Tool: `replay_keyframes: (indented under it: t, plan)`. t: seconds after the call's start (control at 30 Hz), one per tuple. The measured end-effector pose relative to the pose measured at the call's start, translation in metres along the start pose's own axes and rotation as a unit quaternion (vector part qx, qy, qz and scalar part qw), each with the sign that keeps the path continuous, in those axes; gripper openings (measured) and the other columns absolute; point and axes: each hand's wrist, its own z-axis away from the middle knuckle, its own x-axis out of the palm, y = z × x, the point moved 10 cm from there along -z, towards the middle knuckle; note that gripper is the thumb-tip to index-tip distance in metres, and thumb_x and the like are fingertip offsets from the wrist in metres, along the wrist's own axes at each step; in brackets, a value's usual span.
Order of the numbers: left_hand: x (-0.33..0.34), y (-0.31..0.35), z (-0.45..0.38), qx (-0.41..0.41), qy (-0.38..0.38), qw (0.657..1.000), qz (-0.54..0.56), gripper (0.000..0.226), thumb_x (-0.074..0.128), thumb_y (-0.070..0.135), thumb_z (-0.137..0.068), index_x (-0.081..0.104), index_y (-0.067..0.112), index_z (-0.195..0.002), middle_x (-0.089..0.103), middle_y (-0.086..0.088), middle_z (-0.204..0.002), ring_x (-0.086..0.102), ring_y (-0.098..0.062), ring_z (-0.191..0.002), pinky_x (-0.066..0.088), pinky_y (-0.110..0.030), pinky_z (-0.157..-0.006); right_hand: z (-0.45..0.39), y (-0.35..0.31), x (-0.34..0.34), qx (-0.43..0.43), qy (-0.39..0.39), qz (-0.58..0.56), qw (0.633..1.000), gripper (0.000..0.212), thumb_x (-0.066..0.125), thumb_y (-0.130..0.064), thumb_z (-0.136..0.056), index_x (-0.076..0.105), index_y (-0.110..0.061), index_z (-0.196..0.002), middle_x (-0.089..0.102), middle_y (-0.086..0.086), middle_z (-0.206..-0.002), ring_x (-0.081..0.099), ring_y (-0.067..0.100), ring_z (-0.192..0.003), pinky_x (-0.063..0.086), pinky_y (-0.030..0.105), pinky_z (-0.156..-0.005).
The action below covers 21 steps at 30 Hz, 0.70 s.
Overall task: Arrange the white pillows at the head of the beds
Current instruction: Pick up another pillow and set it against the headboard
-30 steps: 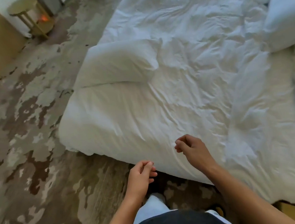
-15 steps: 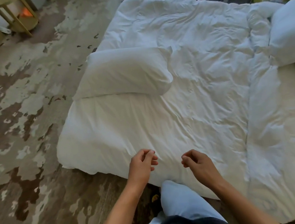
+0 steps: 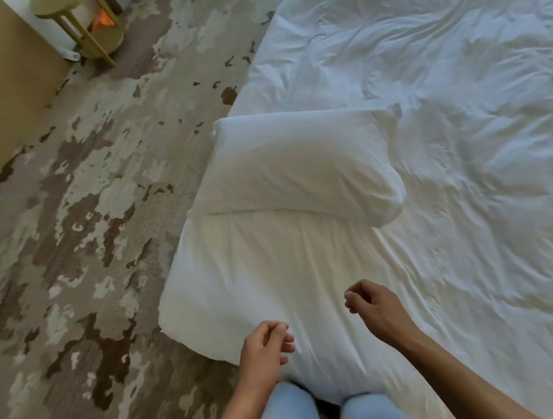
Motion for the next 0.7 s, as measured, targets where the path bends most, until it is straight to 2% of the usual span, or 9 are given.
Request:
replay_keyframes:
  t: [0.2,0.27,0.37,0.43,0.53,0.6,0.7]
  plan:
    - [-0.054,0.029,-0.082,-0.030,0.025,0.999,0.013,0.019,0.059,0.024,-0.103,0.074,0.016,-0.095,0.077,-0.004,-0.086,0.075,-0.026,-0.087,0.058,-0.034,-0.072,-0.103,-0.102,0.027,-0.035,-0.016,0.039,0.998,0.015,0.063,-0.030,-0.101,0.071,-0.027,-0.088,0.075,-0.003,-0.083,0.072,0.018,-0.083,0.057,0.037,-0.077]
    - [-0.060,0.057,-0.124,-0.013,0.005,1.000,-0.004,0.018,0.059,0.026,-0.102,0.074,0.018,-0.095,0.077,-0.001,-0.086,0.075,-0.025,-0.089,0.059,-0.033,-0.072,-0.136,-0.127,0.030,-0.038,-0.002,0.062,0.997,0.012,0.064,-0.031,-0.100,0.070,-0.029,-0.090,0.073,-0.004,-0.081,0.069,0.015,-0.079,0.054,0.033,-0.070]
    - [-0.062,0.121,-0.202,0.039,-0.020,0.998,-0.051,0.019,0.060,0.027,-0.101,0.072,0.017,-0.091,0.076,-0.003,-0.085,0.073,-0.028,-0.090,0.059,-0.043,-0.079,-0.187,-0.153,0.029,-0.027,0.031,0.098,0.994,0.008,0.065,-0.036,-0.100,0.069,-0.030,-0.096,0.068,-0.010,-0.076,0.065,0.008,-0.074,0.044,0.025,-0.062]
    - [-0.059,0.178,-0.263,0.093,-0.019,0.991,-0.097,0.020,0.061,0.030,-0.101,0.071,0.014,-0.092,0.075,-0.004,-0.087,0.072,-0.029,-0.092,0.055,-0.039,-0.079,-0.222,-0.168,0.025,-0.014,0.052,0.115,0.992,0.012,0.064,-0.038,-0.101,0.068,-0.028,-0.105,0.069,-0.013,-0.084,0.065,0.009,-0.081,0.046,0.028,-0.068]
    - [-0.044,0.270,-0.353,0.190,-0.007,0.963,-0.191,0.023,0.064,0.034,-0.098,0.073,0.014,-0.105,0.075,-0.005,-0.099,0.070,-0.025,-0.100,0.046,-0.026,-0.079,-0.277,-0.189,0.014,-0.002,0.086,0.142,0.986,0.025,0.063,-0.038,-0.102,0.067,-0.021,-0.121,0.074,-0.003,-0.105,0.067,0.016,-0.096,0.049,0.031,-0.080]
    - [-0.022,0.323,-0.410,0.249,-0.017,0.933,-0.261,0.035,0.062,0.038,-0.096,0.069,0.013,-0.119,0.071,-0.011,-0.119,0.064,-0.029,-0.115,0.050,-0.032,-0.092,-0.317,-0.200,0.005,0.004,0.108,0.163,0.981,0.034,0.064,-0.036,-0.101,0.065,-0.018,-0.129,0.073,0.005,-0.120,0.067,0.022,-0.109,0.052,0.035,-0.091]
    - [0.016,0.370,-0.485,0.295,-0.042,0.876,-0.380,0.058,0.054,0.054,-0.096,0.054,0.017,-0.142,0.051,-0.012,-0.146,0.043,-0.032,-0.137,0.044,-0.048,-0.107,-0.376,-0.214,-0.012,0.010,0.128,0.217,0.968,0.048,0.067,-0.037,-0.098,0.060,-0.016,-0.140,0.064,0.011,-0.138,0.061,0.028,-0.126,0.049,0.040,-0.108]
